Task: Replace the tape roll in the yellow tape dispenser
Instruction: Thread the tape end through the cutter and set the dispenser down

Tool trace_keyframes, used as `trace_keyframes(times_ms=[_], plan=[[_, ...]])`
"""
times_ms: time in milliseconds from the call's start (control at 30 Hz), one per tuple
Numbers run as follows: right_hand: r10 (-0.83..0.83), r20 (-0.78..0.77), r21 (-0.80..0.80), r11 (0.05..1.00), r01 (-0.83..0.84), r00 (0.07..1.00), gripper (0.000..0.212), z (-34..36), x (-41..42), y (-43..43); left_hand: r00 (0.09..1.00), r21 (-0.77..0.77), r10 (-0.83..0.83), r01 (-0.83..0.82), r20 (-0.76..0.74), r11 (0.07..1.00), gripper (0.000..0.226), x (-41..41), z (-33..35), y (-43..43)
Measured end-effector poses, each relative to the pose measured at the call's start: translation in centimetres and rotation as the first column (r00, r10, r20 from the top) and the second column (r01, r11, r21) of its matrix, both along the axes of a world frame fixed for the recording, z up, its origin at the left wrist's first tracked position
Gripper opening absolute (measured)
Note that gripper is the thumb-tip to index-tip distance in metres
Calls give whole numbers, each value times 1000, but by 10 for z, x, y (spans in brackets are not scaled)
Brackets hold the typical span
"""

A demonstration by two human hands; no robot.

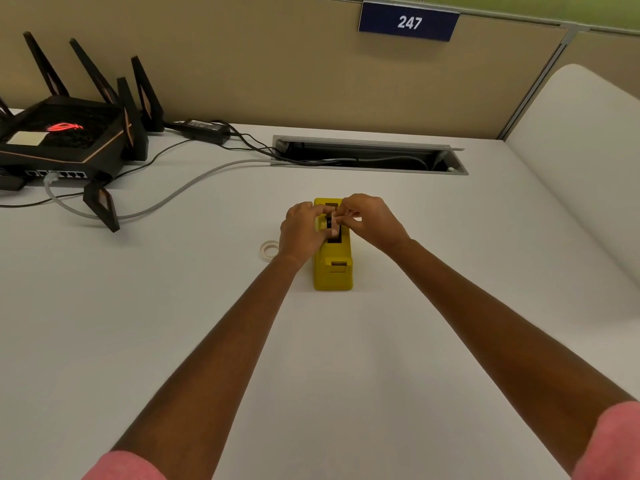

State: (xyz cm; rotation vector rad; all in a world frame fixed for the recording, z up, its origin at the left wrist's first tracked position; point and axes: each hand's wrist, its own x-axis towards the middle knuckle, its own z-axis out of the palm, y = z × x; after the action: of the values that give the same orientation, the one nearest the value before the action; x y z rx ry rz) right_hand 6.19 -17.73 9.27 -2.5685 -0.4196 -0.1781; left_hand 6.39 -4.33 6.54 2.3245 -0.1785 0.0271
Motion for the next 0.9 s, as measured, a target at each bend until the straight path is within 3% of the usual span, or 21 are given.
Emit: trace_keyframes(times_ms=[400, 733, 900], plan=[[-42, 11, -158, 987, 43, 999, 24, -7, 2, 12, 1000, 21, 19, -19, 16, 1000, 46, 4, -6, -1], [-121, -87, -60, 991, 116, 989, 22, -6, 15, 13, 999, -9, -7, 7, 35, 1000, 46, 0, -9, -1], [-89, -94, -55, 995, 84, 992, 22, -7, 8, 12, 1000, -215, -23, 18, -20, 977, 50, -16, -20, 2]])
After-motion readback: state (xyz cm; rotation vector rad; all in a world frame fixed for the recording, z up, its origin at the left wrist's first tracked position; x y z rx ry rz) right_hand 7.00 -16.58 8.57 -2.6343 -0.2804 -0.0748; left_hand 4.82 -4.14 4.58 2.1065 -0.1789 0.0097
